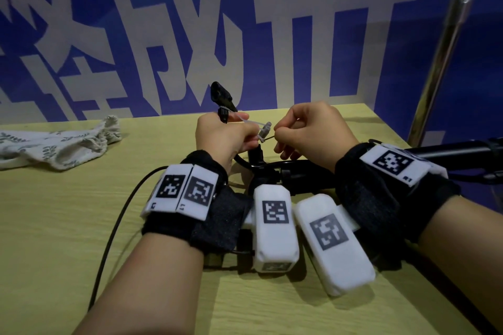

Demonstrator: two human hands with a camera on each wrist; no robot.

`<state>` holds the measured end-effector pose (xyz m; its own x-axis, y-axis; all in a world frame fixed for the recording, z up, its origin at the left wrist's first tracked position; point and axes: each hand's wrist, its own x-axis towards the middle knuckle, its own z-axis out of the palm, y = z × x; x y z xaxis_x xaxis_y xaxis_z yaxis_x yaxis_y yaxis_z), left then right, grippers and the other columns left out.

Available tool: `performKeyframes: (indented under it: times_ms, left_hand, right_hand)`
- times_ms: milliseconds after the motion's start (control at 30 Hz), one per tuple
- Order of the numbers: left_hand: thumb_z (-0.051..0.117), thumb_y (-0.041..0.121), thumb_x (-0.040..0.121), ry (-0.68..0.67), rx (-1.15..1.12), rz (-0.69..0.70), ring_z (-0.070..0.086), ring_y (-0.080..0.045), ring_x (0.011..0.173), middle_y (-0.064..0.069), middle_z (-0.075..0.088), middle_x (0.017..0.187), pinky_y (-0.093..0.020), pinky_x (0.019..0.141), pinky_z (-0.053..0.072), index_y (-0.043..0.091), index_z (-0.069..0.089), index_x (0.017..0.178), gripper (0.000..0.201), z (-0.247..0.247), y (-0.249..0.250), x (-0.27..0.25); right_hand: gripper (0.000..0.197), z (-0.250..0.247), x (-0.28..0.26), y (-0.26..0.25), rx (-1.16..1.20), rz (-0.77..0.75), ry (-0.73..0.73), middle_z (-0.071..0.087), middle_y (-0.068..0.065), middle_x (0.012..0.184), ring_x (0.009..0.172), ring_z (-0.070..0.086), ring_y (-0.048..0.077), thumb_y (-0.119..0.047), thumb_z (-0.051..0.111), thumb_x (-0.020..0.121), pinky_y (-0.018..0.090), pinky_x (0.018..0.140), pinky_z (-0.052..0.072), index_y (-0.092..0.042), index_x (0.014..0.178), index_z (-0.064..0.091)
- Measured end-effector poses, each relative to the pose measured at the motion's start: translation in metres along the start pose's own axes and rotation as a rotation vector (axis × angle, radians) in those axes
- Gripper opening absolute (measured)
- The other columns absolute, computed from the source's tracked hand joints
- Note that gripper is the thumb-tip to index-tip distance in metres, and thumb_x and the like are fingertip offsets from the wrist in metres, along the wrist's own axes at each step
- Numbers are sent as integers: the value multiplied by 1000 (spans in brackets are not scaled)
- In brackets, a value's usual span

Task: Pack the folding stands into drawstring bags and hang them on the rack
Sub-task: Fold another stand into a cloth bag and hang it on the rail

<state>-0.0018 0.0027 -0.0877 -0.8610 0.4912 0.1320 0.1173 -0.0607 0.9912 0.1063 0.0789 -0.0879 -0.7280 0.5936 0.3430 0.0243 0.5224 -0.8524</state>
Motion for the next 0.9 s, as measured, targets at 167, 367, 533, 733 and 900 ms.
performKeyframes:
  times_ms: [167, 367, 533, 733, 900]
  left_hand:
    - [65, -10, 78, -6, 19, -2, 63, -13, 57, -12, 63, 75, -18, 52, 55, 12, 57, 75, 24, 0, 2, -2]
    - [65, -11, 78, 14, 1, -50, 61, -12, 46, -14, 63, 79, -15, 46, 52, 10, 56, 75, 24, 0, 2, -2]
    - [63, -13, 78, 50, -50, -74, 63, -19, 58, -21, 66, 99, -17, 47, 54, 8, 55, 75, 23, 0, 3, -4]
    - [63, -14, 78, 50, -58, -64, 63, -20, 63, -21, 66, 102, -16, 46, 53, 9, 56, 73, 24, 0, 4, -4]
    - [68, -9, 78, 46, -18, 5, 63, -16, 59, -15, 66, 84, -14, 48, 52, 13, 58, 73, 24, -2, 4, -4]
  right_hand:
    - [19, 0, 0, -1, -37, -3, -40, 68, 6, 67, 51, 61, 5, -7, 61, 86, 14, 50, 51, -14, 68, 58]
    - [21, 0, 0, -2, -113, -48, -84, 71, 5, 70, 59, 65, 11, -6, 56, 87, 17, 59, 54, -15, 68, 56]
    - [19, -2, -2, -3, -86, -50, -104, 71, 5, 72, 62, 66, 10, -8, 56, 88, 12, 56, 52, -14, 69, 56]
    - [19, -1, 0, -1, -133, -36, -114, 71, 2, 72, 60, 65, 4, -8, 57, 89, 7, 53, 49, -15, 71, 56]
    - [18, -1, 0, -2, -134, -48, -97, 71, 3, 73, 64, 67, 8, -8, 55, 89, 14, 59, 53, -15, 73, 57]
